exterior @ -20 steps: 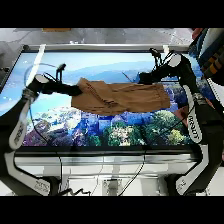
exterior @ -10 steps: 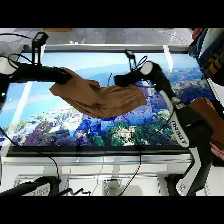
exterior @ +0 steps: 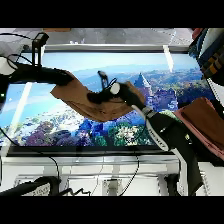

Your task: Fold the clothes and pants, and hang the long-sleeved shirts on hangers.

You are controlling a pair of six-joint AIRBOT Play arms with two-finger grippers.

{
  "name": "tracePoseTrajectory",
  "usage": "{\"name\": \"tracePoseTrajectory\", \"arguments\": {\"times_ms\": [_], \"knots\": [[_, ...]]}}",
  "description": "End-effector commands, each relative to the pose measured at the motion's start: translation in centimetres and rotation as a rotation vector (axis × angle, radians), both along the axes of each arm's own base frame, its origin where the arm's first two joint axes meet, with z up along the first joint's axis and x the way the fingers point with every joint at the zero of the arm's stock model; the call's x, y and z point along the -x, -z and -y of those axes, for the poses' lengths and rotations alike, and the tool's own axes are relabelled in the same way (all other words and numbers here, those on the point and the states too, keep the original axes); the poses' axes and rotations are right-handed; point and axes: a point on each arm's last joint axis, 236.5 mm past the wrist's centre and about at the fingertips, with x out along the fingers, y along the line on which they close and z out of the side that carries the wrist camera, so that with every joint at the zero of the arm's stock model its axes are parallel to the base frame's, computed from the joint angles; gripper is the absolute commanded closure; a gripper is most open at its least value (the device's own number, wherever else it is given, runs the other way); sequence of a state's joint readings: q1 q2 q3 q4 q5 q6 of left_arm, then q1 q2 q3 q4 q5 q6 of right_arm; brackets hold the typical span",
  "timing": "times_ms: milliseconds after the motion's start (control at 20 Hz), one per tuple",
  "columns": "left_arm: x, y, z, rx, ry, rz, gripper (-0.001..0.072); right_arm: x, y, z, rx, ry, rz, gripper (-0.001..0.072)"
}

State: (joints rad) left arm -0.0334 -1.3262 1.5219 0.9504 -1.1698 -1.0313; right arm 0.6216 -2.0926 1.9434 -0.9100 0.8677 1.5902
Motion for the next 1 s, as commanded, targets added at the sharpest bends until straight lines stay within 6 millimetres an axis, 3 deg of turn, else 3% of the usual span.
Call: {"name": "tracePoseTrajectory", "arguments": {"times_ms": [0,150,300,450,600,700,800,950], "knots": [[-1.2,3.2,0.0,0.017,-0.028,-0.089,0.0698,5.0,2.0,-3.2,0.019,-0.104,-0.074,0.0686],[-2.4,5.6,0.6,0.062,-0.075,-0.162,0.0698,5.6,2.8,-1.4,0.071,-0.164,-0.100,0.0686],[-2.8,7.4,3.9,0.120,-0.036,-0.200,0.0697,3.6,2.6,2.8,0.093,-0.132,-0.159,0.0686],[-3.5,8.5,8.8,0.150,0.037,-0.152,0.0698,-0.1,1.3,9.7,0.141,-0.059,-0.169,0.0685],[-6.5,8.2,14.1,0.223,-0.022,-0.015,0.0698,-4.1,-1.7,18.9,0.207,0.058,-0.134,0.0685],[-8.3,8.3,17.3,0.249,-0.081,0.093,0.0698,-5.7,-4.3,23.7,0.202,0.136,-0.115,0.0684],[-9.0,8.9,20.8,0.302,-0.136,0.150,0.0698,-6.9,-6.5,27.7,0.191,0.209,-0.093,0.0685],[-9.0,10.8,24.8,0.309,-0.193,0.249,0.0697,-7.5,-8.0,31.3,0.184,0.272,-0.089,0.0684]]}}
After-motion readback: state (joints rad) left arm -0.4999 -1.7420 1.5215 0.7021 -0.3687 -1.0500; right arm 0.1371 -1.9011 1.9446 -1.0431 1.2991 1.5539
